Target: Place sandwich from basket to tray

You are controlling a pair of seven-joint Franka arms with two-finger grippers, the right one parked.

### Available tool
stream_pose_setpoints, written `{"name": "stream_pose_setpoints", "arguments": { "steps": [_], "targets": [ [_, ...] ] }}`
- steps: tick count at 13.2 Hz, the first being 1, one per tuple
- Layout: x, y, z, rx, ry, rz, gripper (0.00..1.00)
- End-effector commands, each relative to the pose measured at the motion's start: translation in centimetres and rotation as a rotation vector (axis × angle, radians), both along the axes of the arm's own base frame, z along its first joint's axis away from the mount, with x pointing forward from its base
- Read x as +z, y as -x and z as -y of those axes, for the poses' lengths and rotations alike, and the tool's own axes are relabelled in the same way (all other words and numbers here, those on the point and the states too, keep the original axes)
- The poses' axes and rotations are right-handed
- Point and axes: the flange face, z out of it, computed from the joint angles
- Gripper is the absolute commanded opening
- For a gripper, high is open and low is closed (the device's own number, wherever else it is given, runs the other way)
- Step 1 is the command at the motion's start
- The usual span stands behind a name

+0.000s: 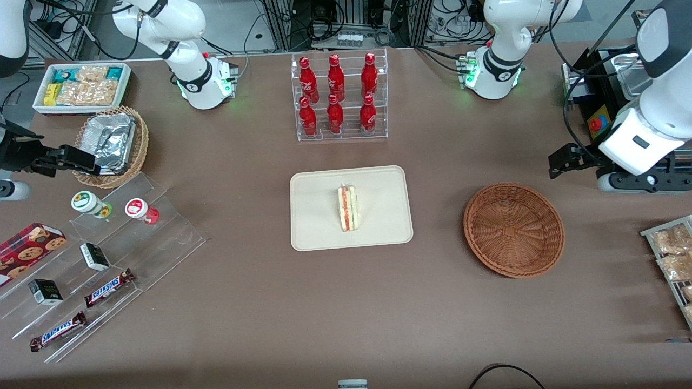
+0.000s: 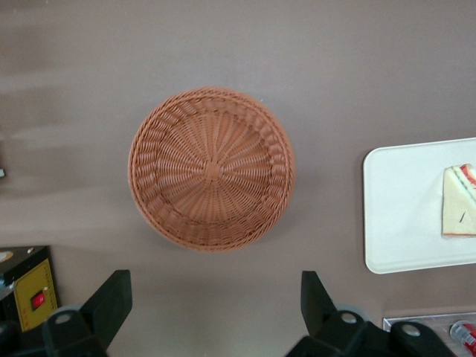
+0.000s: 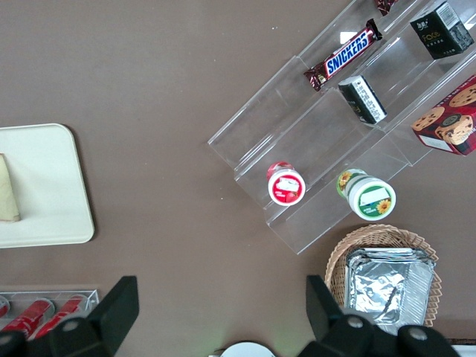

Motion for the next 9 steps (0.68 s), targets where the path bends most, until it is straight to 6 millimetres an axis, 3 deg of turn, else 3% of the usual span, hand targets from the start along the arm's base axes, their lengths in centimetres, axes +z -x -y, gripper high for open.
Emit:
{"name": "stream_pose_setpoints", "arguments": {
  "steps": [1, 2, 5, 9],
  "targets": [
    [0.3, 1.4, -0.2, -0.011, -0.006, -0.028, 1.0],
    [0.3, 1.5, 0.0, -0.015, -0.008, -0.028, 1.0],
    [0.9, 1.7, -1.9, 0.011, -0.022, -0.017, 1.0],
    [1.5, 2.2, -1.9, -0.004, -0.024, -0.023, 1.0]
  ]
}}
